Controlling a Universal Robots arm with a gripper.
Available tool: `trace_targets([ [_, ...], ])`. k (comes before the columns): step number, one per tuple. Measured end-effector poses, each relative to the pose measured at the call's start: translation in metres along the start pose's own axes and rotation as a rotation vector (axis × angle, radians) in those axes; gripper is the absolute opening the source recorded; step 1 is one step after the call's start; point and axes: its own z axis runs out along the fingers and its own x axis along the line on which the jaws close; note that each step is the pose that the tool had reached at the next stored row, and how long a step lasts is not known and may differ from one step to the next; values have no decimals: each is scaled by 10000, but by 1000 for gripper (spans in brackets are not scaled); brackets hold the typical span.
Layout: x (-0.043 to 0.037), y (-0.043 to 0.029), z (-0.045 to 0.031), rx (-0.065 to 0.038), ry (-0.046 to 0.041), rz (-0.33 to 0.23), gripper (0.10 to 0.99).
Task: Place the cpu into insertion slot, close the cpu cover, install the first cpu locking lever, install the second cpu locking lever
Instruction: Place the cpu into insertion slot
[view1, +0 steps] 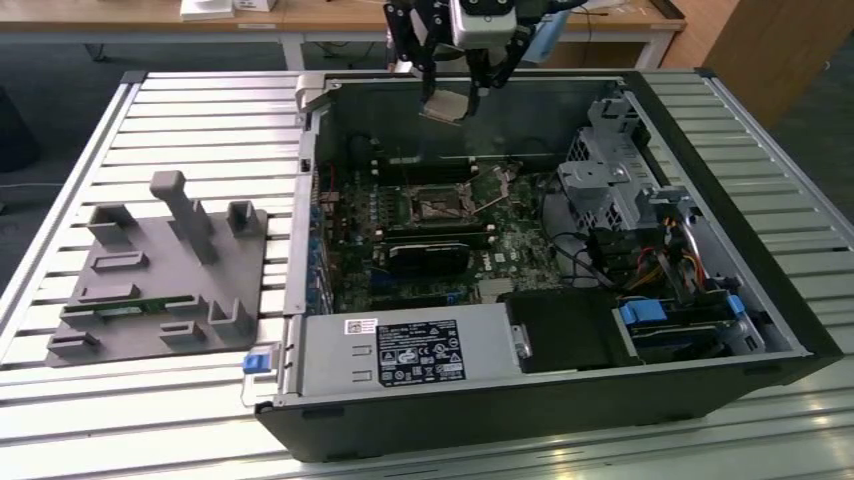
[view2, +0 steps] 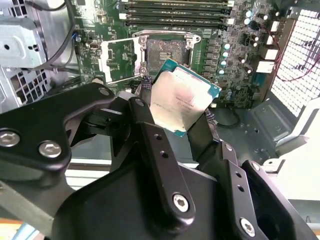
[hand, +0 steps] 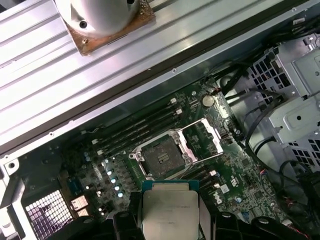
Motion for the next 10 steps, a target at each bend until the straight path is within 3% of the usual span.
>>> trace_targets([
  [10, 3, -4, 23, 33, -132, 1260, 537],
])
